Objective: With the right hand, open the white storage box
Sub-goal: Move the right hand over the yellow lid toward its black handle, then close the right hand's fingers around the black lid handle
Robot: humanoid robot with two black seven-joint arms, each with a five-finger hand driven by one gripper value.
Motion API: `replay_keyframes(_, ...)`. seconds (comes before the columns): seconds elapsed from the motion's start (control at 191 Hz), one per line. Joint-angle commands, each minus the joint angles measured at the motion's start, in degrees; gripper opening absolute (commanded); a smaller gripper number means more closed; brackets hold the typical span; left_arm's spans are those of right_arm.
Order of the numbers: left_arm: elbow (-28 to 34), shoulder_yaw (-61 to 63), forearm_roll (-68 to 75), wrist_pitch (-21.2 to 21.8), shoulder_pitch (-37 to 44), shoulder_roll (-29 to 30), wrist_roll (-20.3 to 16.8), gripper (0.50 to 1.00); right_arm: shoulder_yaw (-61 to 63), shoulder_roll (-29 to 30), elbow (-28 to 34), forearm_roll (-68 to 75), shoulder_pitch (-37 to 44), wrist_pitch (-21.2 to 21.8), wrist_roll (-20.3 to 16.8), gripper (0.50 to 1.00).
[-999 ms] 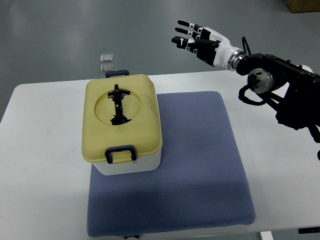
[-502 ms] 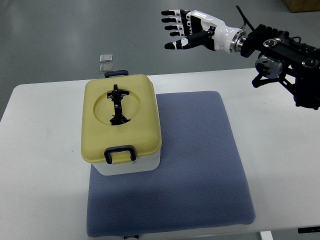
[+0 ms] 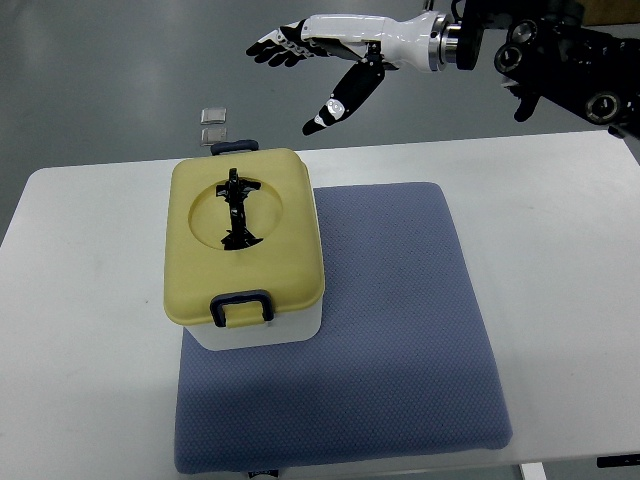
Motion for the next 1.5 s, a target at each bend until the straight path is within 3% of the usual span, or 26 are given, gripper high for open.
replay_keyframes(0.0,0.0,0.0,0.01,-0.01,0.0,0.0,0.0,1.0,-3.71,0.47,1.81,-3.47,3.3,0.22,0.72,0.924)
replay_keyframes(0.157,0.0,0.0,0.01,-0.01,0.0,0.0,0.0,1.0,-9.68,1.52,3.13,-4.7,8.92,0.84,2.91,0.923)
replay_keyframes(0.418,0.0,0.0,0.01,0.08,0.0,0.0,0.0,1.0,-17.77,8.46,3.65,-10.32,14.2,0.14,3.0,0.921)
replay_keyframes(0.685,0.0,0.0,0.01,-0.01,0.0,0.0,0.0,1.0,-20.41,8.82,4.44,-15.6,17.45,-1.01,4.41,0.921)
replay_keyframes(1.496,0.0,0.0,0.01,0.08,0.0,0.0,0.0,1.0,-25.33,13.21,3.65,-20.61,16.48,-10.5,4.41,0.915)
